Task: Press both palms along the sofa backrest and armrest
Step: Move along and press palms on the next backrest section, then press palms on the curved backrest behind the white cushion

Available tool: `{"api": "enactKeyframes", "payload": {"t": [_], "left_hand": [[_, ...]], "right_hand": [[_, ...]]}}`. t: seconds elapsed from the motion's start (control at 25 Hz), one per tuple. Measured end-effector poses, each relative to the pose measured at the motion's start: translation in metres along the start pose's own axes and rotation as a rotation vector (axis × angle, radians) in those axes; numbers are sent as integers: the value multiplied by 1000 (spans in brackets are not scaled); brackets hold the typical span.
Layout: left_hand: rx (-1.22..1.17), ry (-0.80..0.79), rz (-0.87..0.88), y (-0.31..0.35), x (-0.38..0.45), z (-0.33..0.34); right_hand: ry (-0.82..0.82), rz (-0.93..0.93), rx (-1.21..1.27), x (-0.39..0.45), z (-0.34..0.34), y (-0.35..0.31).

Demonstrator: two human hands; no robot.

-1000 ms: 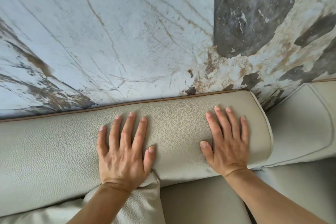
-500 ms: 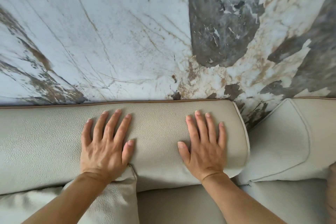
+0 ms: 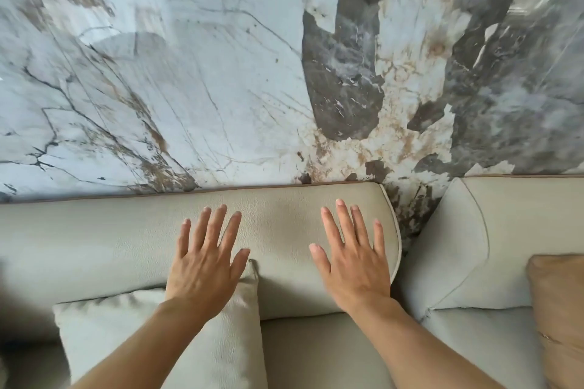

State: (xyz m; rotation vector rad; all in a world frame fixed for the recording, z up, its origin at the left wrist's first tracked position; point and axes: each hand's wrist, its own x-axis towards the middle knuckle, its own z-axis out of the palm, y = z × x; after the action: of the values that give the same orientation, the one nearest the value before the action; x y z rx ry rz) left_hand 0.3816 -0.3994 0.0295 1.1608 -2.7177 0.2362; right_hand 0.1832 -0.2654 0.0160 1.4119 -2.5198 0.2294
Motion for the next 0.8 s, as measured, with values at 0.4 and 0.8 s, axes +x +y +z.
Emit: {"api": "enactKeyframes", "payload": {"t": [0.4,0.8], "left_hand": [[53,67,-11,-36,-120,-150],[-28,189,-149,-143,-252,-322]], "right_hand": [[80,-52,-20,-88,-158,-53],[174,-64,24,-171,-340,-185]]}}
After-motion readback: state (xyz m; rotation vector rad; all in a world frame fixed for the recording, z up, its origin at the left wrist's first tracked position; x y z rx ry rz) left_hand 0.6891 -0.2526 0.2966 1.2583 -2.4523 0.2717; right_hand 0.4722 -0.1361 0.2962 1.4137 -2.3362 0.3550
